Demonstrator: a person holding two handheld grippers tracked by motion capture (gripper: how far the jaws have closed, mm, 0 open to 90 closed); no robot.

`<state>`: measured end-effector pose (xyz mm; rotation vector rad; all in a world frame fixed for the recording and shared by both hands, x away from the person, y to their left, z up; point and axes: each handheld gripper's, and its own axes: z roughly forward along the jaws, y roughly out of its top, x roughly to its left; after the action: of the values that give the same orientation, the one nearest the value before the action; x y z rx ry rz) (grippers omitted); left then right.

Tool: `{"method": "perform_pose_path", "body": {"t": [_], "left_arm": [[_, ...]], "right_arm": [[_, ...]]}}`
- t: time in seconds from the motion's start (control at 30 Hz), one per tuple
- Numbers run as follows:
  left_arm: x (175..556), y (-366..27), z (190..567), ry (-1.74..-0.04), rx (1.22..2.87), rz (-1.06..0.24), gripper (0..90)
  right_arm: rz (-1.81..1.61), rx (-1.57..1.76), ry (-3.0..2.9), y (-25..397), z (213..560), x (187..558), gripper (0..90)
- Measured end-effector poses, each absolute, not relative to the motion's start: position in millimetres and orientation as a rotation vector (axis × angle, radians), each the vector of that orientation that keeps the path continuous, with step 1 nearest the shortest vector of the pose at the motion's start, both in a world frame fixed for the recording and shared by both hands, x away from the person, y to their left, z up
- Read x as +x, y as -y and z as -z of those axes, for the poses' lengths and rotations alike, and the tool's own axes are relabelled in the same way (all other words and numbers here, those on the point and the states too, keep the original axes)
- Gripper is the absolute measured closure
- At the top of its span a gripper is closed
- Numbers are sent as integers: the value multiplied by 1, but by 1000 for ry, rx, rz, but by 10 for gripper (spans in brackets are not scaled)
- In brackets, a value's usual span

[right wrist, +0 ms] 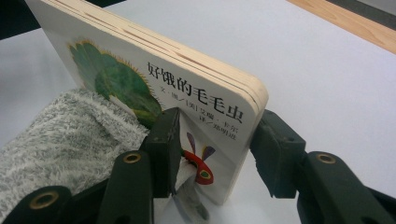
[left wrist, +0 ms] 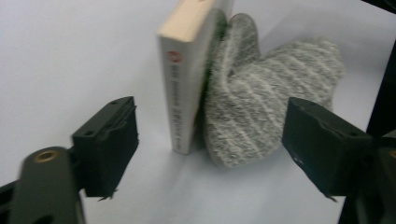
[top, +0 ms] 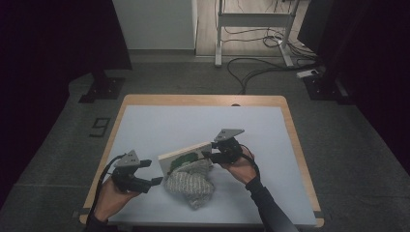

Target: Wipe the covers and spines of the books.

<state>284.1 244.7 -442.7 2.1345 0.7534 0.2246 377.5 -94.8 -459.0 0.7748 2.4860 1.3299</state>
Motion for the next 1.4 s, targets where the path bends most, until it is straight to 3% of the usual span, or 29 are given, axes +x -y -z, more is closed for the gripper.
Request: {"method": "perform_pose_path", "body": {"t": [0.17,0.57,1.07,1.2,1.4], "left_arm": [[272,-230,442,-679,2144,-117,143],[271,-181,455,-560,2225,-105,149],[295,-145,496,-588,2304,-108,158],[298,-140,507,-594,2336,-129,188],[297,-138,512,-615,2355,-205,344]], "right_arm": [[-1321,780,-2490,94,458,378,524],[-1307,783,-2493,93,458,378,519],[-1308,775,-2488,92,458,378,518],[-1307,775,-2486,92,459,378,516],[-1305,773,-2481,92,459,378,515]]}}
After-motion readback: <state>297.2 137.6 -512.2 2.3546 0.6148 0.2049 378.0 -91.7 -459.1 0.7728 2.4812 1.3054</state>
